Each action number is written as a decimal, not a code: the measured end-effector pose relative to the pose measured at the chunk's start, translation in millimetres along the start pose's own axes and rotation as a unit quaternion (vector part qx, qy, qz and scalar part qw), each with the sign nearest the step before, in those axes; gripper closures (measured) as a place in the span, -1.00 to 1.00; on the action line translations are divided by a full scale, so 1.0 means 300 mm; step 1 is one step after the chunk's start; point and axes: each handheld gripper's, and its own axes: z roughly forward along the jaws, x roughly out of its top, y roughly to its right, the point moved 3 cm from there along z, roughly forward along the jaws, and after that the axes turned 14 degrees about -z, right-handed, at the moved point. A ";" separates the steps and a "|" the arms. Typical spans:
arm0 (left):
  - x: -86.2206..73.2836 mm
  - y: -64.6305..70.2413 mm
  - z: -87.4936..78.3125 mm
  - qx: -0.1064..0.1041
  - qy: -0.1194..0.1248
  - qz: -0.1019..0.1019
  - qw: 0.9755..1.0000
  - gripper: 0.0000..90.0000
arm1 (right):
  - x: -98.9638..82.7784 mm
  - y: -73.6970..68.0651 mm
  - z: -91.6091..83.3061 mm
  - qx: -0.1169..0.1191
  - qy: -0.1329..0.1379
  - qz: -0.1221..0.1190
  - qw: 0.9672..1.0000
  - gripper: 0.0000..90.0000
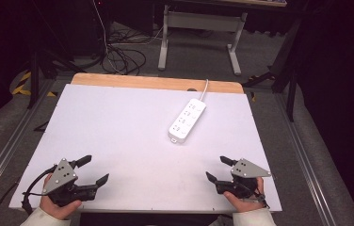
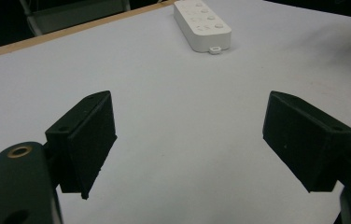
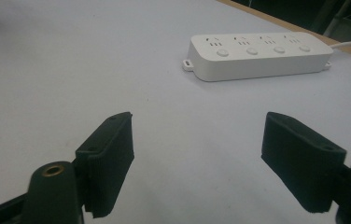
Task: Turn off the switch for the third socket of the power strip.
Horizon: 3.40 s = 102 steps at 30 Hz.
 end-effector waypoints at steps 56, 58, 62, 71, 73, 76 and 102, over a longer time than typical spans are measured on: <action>0.002 0.004 -0.008 0.023 -0.001 0.012 1.000 -0.62 | 0.160 0.093 0.029 0.013 -0.030 -0.004 0.999 -0.36; 0.002 0.004 -0.008 0.023 -0.001 0.012 1.000 -0.62 | 0.169 0.104 0.030 0.011 -0.032 -0.002 0.999 -0.36; 0.002 0.004 -0.008 0.025 -0.001 0.013 1.000 -0.61 | 0.185 0.120 0.034 0.010 -0.037 -0.004 0.999 -0.36; 0.001 0.005 -0.008 0.028 -0.001 0.015 0.999 -0.61 | 0.219 0.151 0.044 0.002 -0.038 -0.012 0.999 -0.30; 0.001 0.005 -0.008 0.030 0.000 0.016 0.999 -0.61 | 0.230 0.156 0.045 0.002 -0.037 -0.014 0.999 -0.27; -0.002 0.007 -0.011 0.030 -0.001 0.015 0.999 -0.61 | 0.239 0.159 0.049 0.003 -0.036 -0.018 0.999 -0.23; -0.009 0.005 -0.032 0.040 0.002 0.014 0.999 -0.61 | 0.316 0.254 0.222 0.045 -0.062 -0.004 0.997 0.82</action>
